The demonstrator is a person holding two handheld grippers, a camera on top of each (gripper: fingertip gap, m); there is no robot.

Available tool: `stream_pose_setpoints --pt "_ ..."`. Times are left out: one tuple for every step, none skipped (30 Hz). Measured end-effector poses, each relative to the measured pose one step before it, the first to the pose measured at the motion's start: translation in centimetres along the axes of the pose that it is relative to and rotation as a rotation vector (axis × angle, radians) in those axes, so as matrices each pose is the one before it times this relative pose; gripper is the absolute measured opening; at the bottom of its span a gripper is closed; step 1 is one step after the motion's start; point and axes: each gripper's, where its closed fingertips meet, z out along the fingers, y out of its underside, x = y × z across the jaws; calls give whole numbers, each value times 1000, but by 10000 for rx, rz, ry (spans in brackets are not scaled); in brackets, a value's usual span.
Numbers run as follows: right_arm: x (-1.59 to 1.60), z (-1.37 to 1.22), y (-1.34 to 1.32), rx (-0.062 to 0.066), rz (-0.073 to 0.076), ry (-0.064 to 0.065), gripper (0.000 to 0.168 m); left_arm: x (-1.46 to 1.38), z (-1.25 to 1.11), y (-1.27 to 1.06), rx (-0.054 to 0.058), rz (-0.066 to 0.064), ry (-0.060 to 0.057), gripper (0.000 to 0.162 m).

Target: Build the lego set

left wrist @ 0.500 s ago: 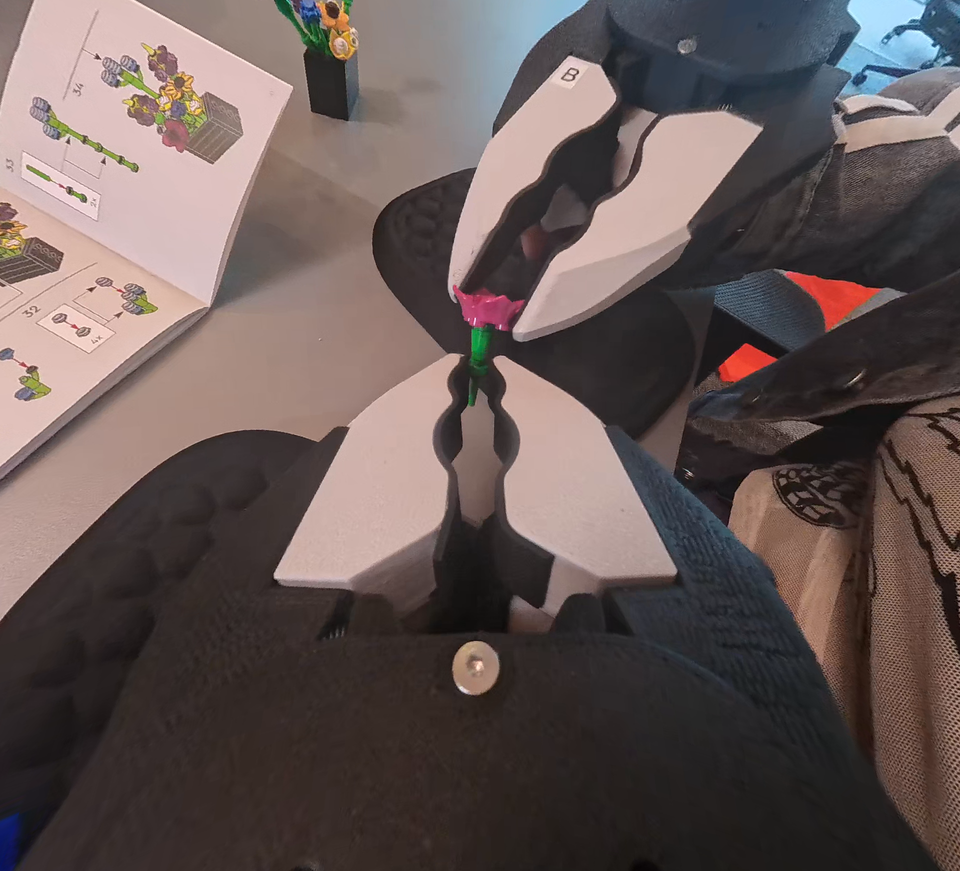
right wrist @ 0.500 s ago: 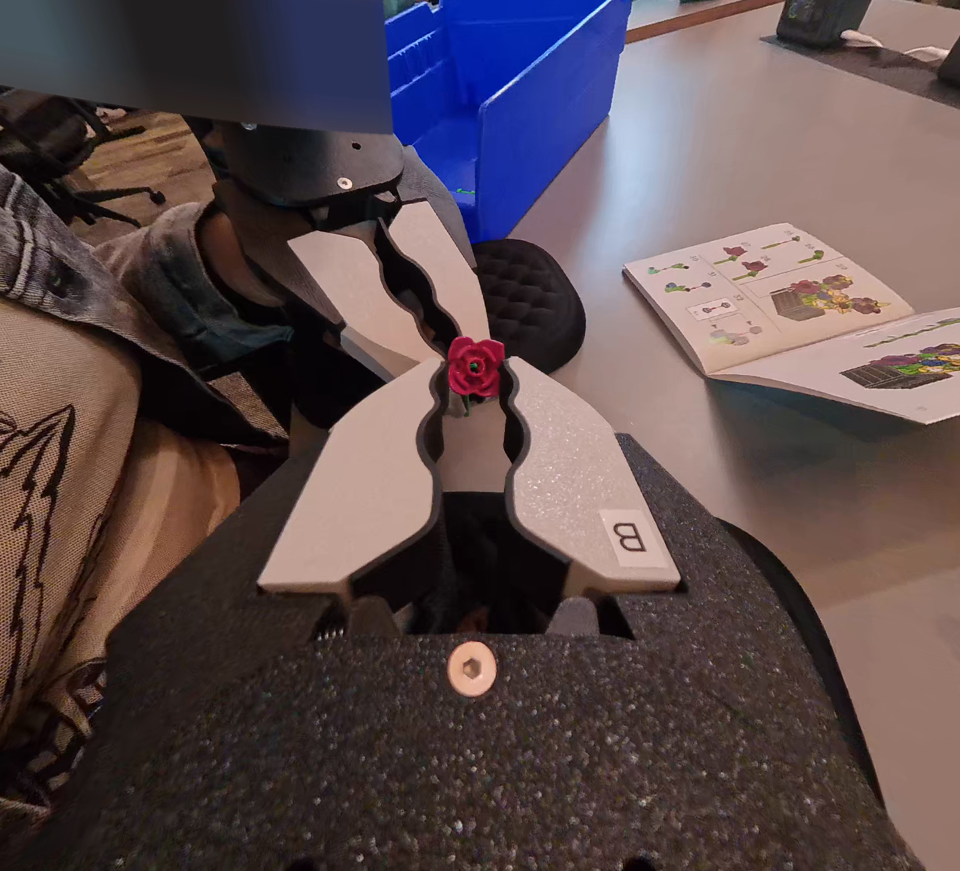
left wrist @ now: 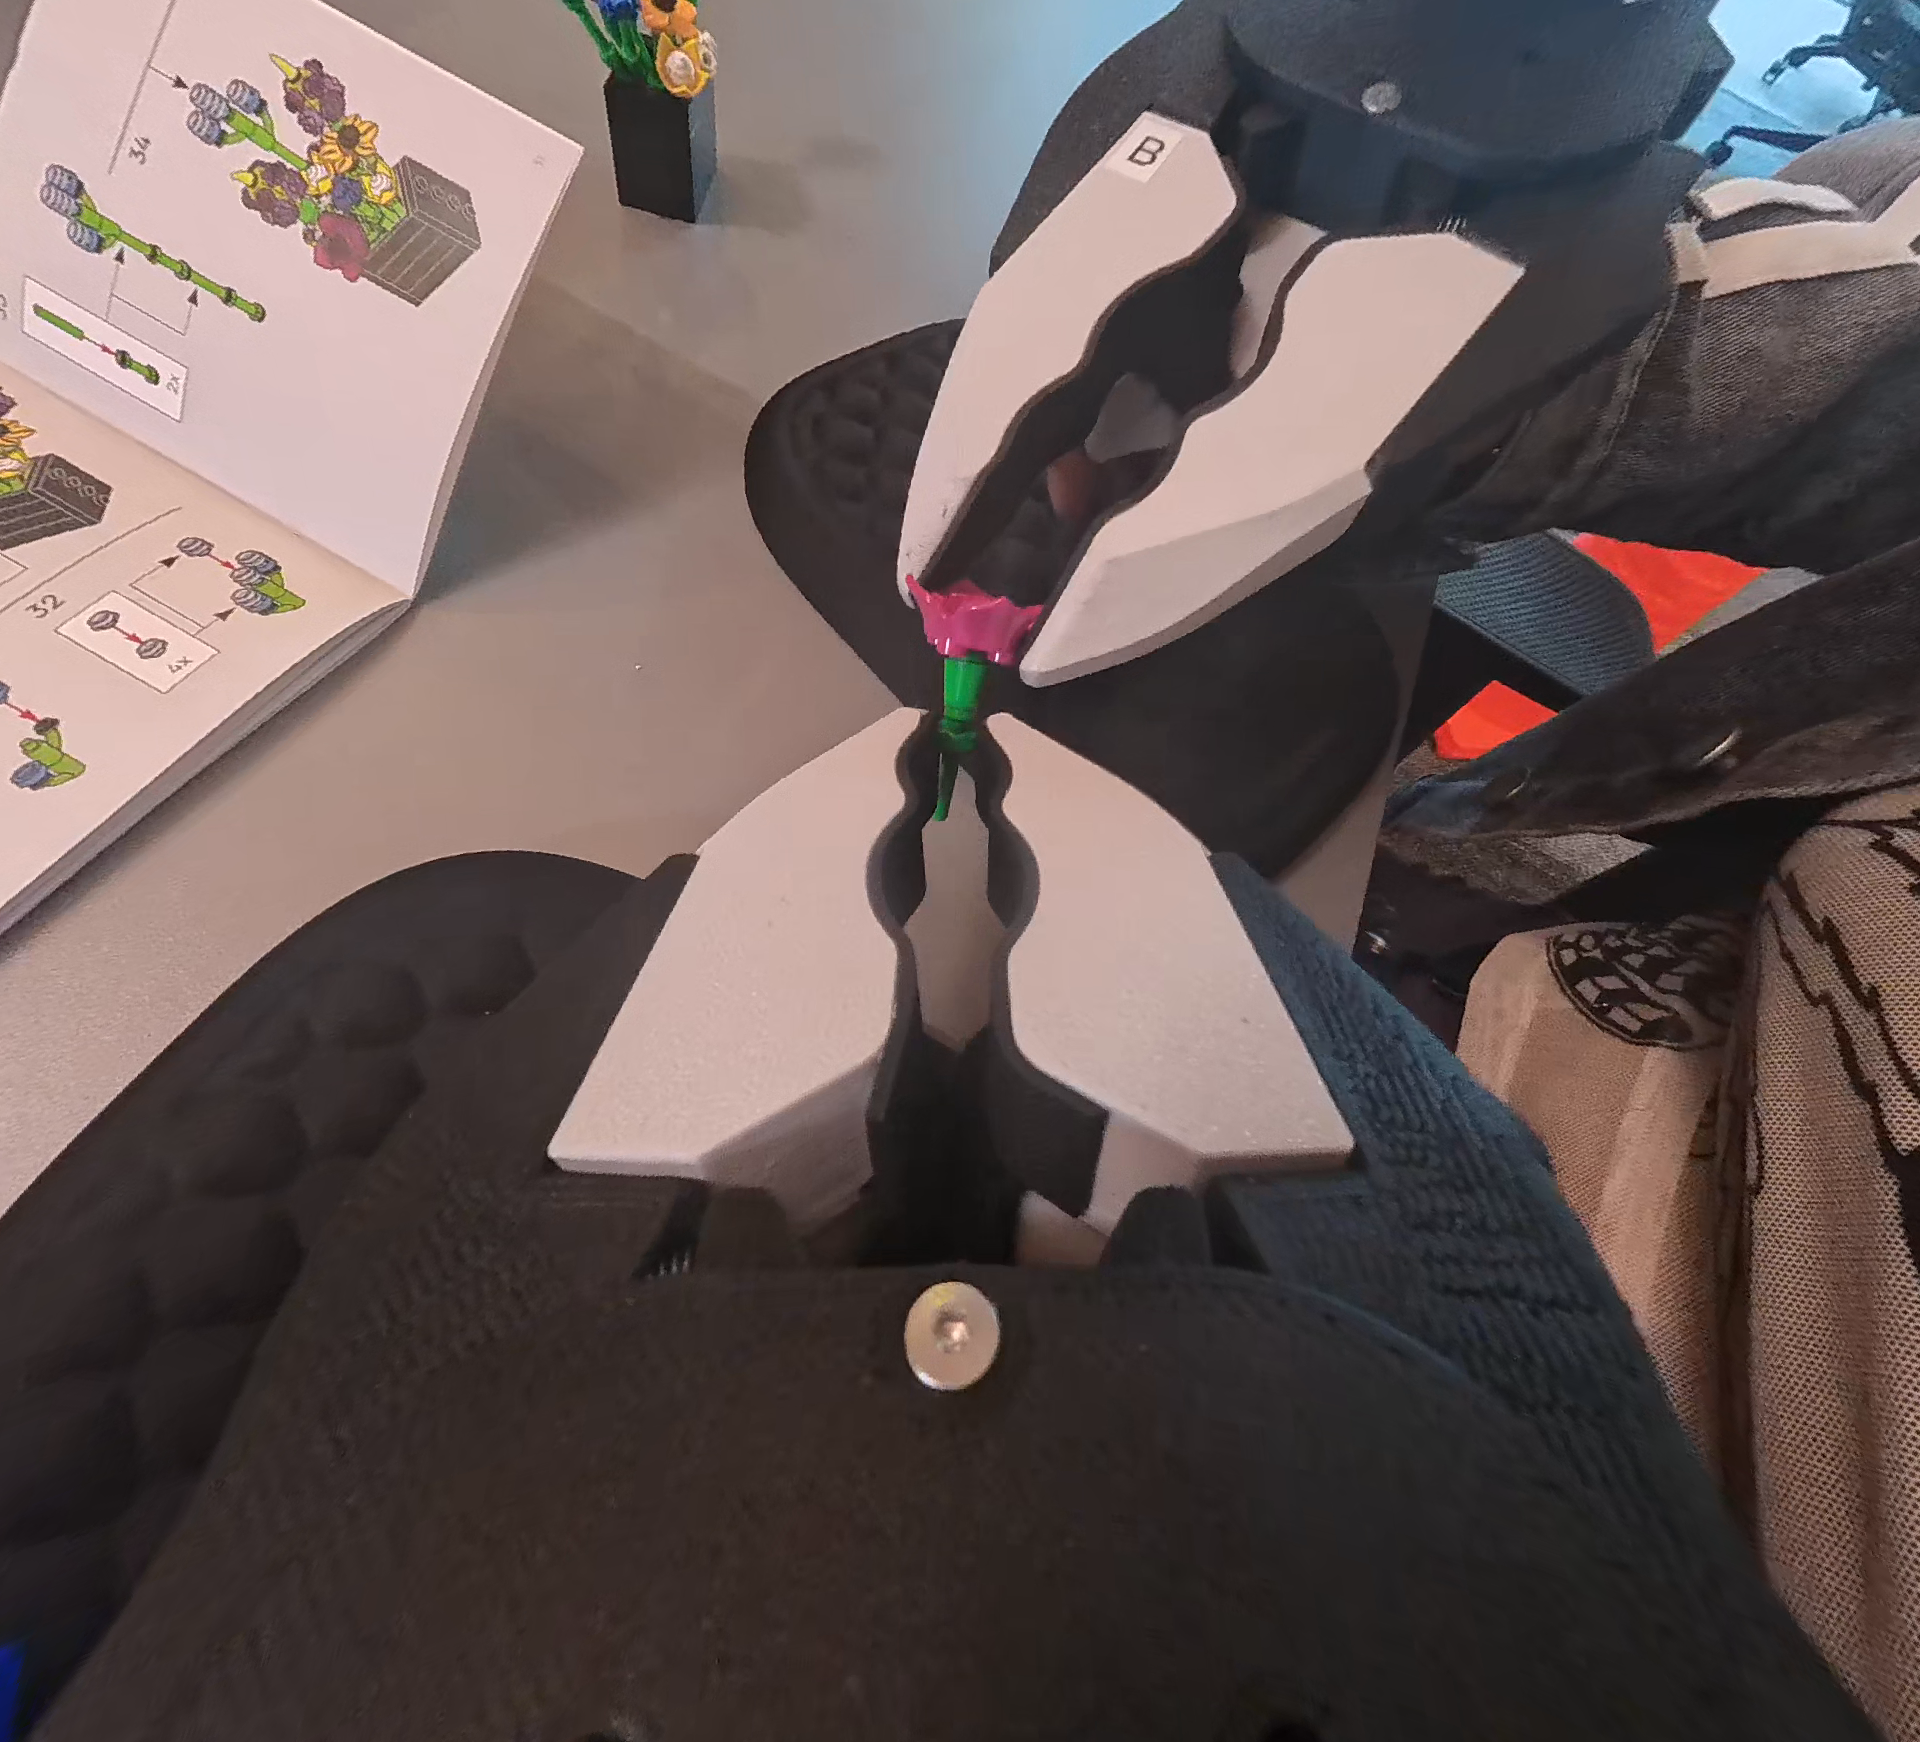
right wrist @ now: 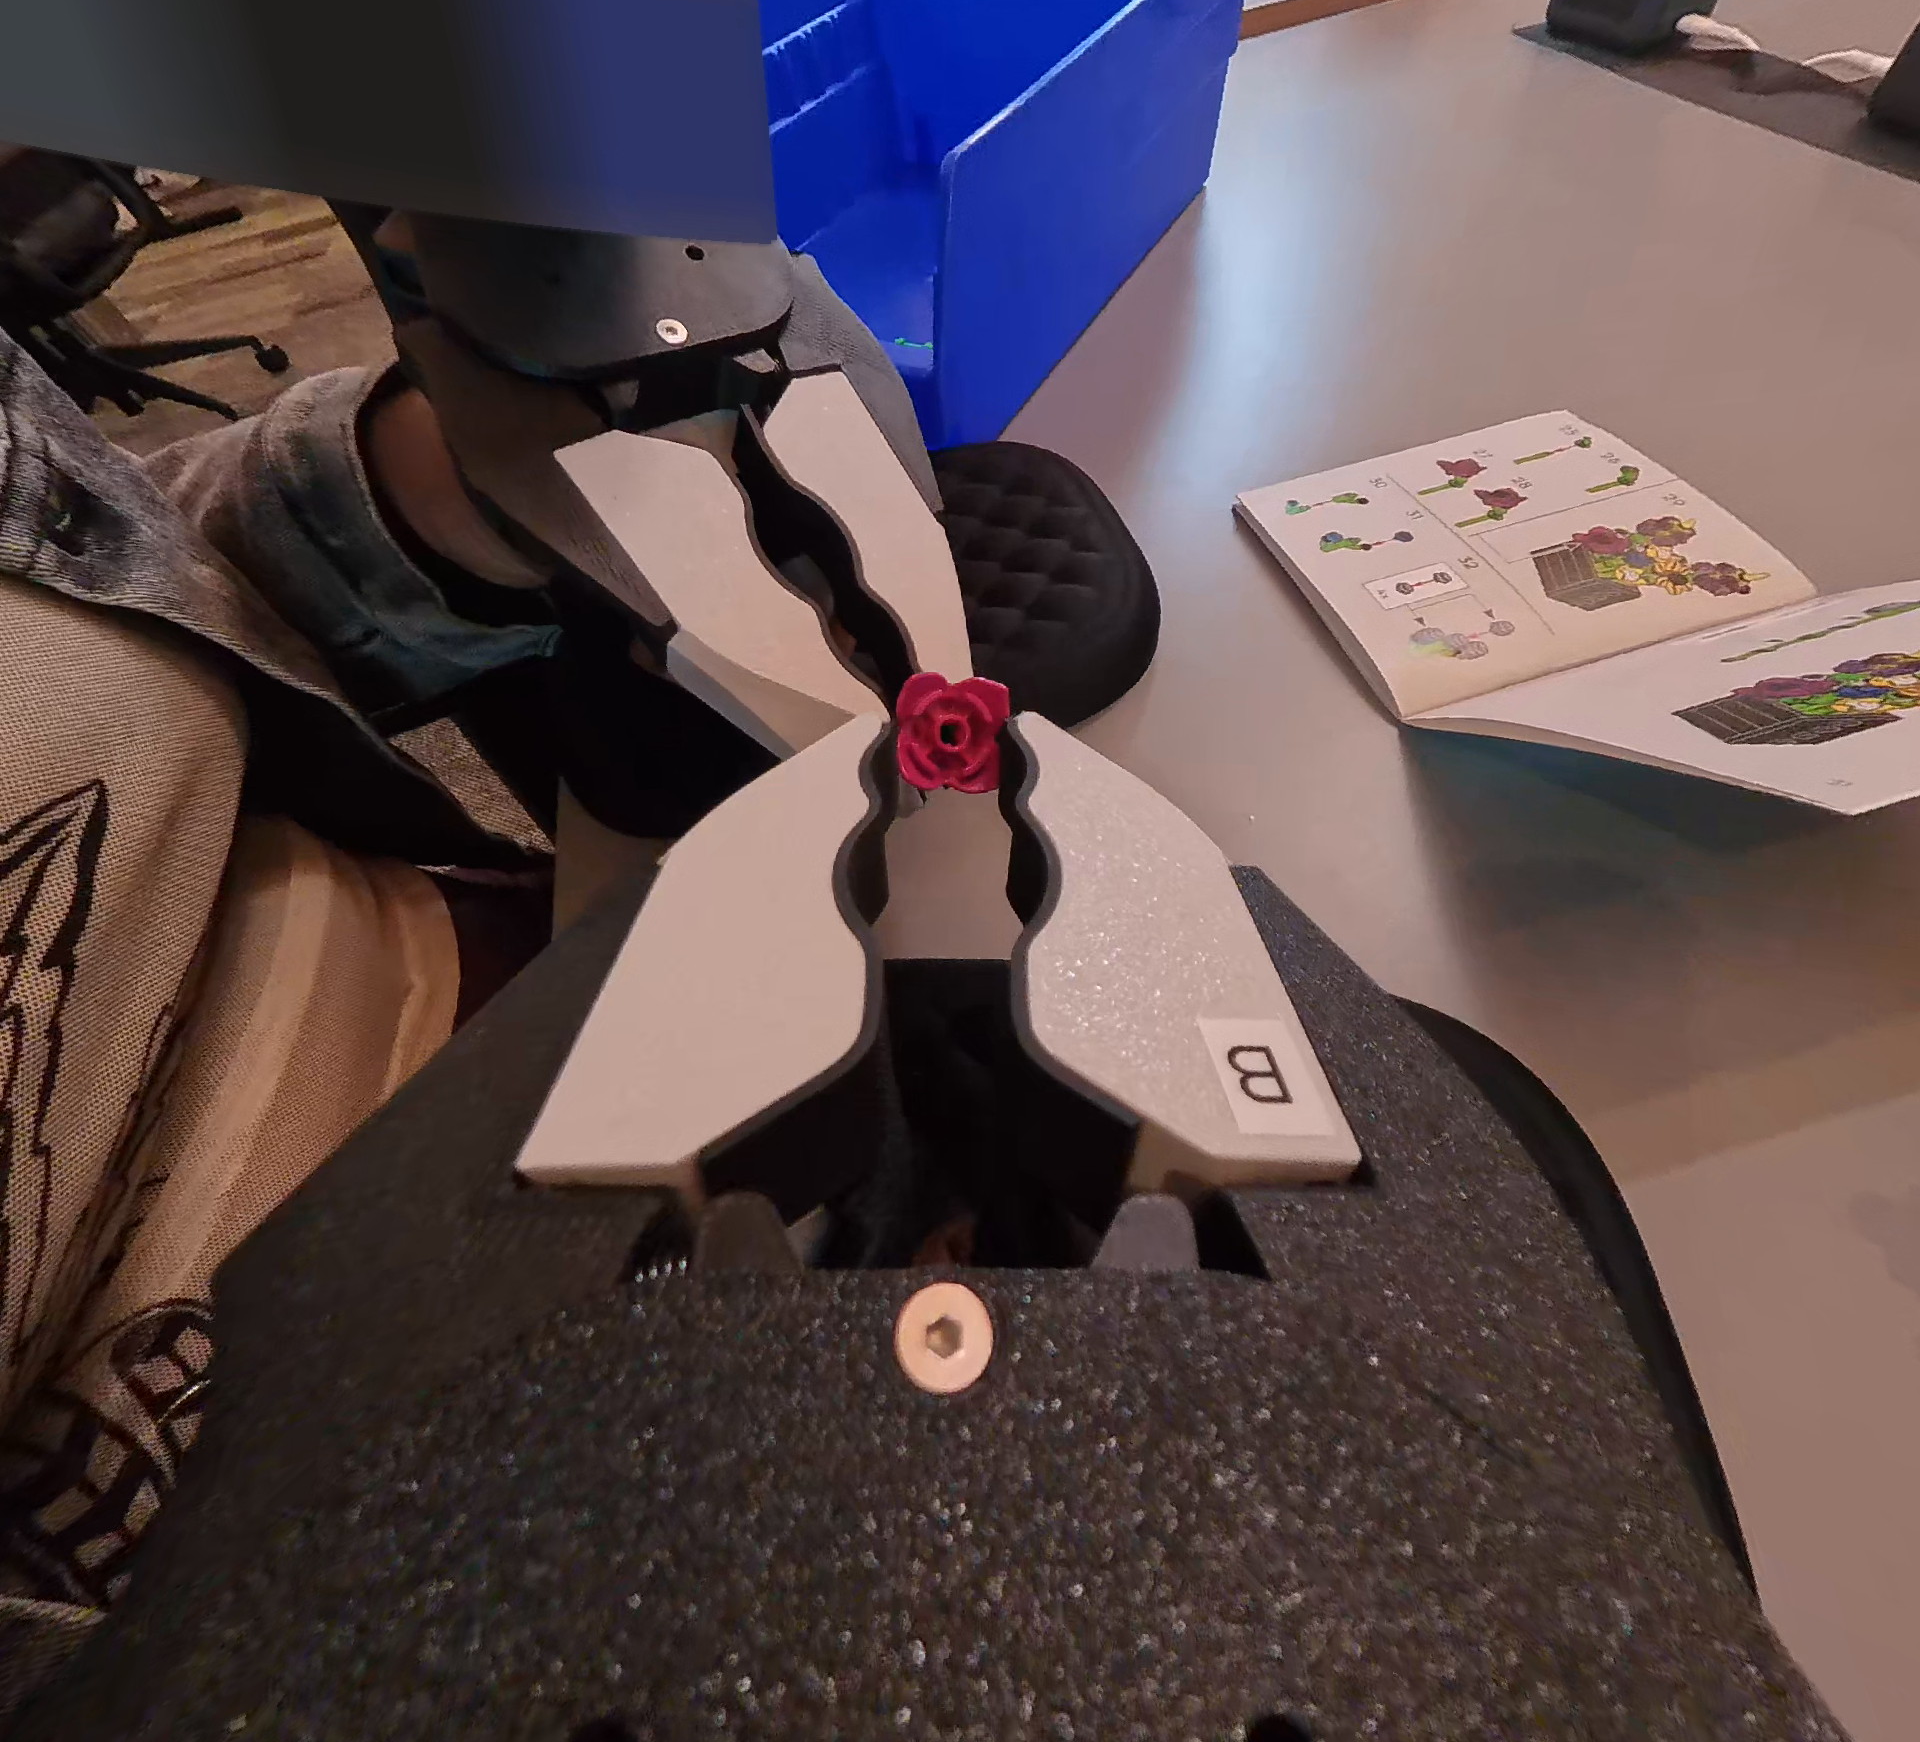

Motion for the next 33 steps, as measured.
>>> stream_pose_setpoints --pt "-7 9 117 -55 8 -4 19 -1 47 83 -38 41 -32 7" --pt "-35 -11 67 -30 8 -26 19 18 38 49 -17 25 0 7" --pt "-54 -13 13 21 26 -46 19 0 3 -3 12 -3 6 7" --pt "-50 -22 -35 58 99 -60 19 33 -36 -51 53 -28 51 7" --pt "-53 -17 -69 80 151 -68 19 49 -41 -55 50 -19 59 7" --pt "-41 -16 -102 97 149 -64 19 26 -67 -87 82 -12 27 7" --pt "-26 -10 -137 112 159 -57 19 21 -90 -118 83 2 15 7" --pt "-27 -5 -159 134 196 -50 19 11 -93 -138 100 -20 8 7" --pt "-4 8 -161 141 200 -16 19 -4 -102 -147 112 -62 10 7" --pt "33 29 -147 113 138 53 19 -72 -111 -164 100 -87 -34 7" --pt "56 44 -111 58 -6 128 19 -87 -74 -99 45 -32 -80 7" --pt "64 40 -51 6 -123 176 19 -103 -21 -50 16 0 -113 7" --pt "48 40 18 -23 -124 157 19 -91 5 14 -16 15 -99 7" --pt "34 26 37 -25 -69 87 19 -36 17 31 -2 3 -36 7" --pt "-10 5 18 2 -16 19 19 -1 -8 10 10 -15 14 7" --pt "-17 2 -9 20 -5 -9 19 18 -36 -34 39 -12 21 7" --pt "-16 5 11 9 6 -8 19 16 -1 24 -11 10 12 7" --pt "7 15 20 8 41 -6 19 -15 17 25 -17 11 -24 7" --pt "-18 15 -6 18 68 -25 19 -2 -18 6 17 2 -4 7" --pt "-32 -5 -32 26 65 -42 19 32 -33 -46 41 -27 46 7" --pt "-18 12 -6 10 37 -34 19 1 -20 -10 20 -21 24 7" --pt "-8 12 28 -12 29 -31 19 -17 11 29 -12 5 -13 7" --pt "13 25 28 -10 39 -26 19 -8 13 32 -17 21 -28 7" --pt "-1 11 10 8 34 -15 19 -14 -2 9 8 -18 4 7" --pt "10 26 28 -2 35 0 19 -5 -1 22 2 -53 33 6" --pt "28 34 16 -13 40 19 19 -22 22 29 -12 -36 11 6" --pt "42 51 6 -8 36 29 19 -60 -4 7 -2 -24 -35 6" --pt "43 29 3 -3 22 37 19 -55 8 6 1 -31 -25 7" --pt "38 30 -19 19 28 45 19 -58 7 -5 16 -45 -12 7" --pt "25 32 -52 54 65 39 19 -33 -32 -56 50 -59 11 6" --pt "16 24 -64 55 82 36 19 -34 -37 -59 46 -50 5 6" --pt "56 47 -37 37 54 61 19 -64 -26 -30 35 -53 -21 6" --pt "49 50 -49 36 26 96 19 -83 -10 -24 16 -46 -53 6"
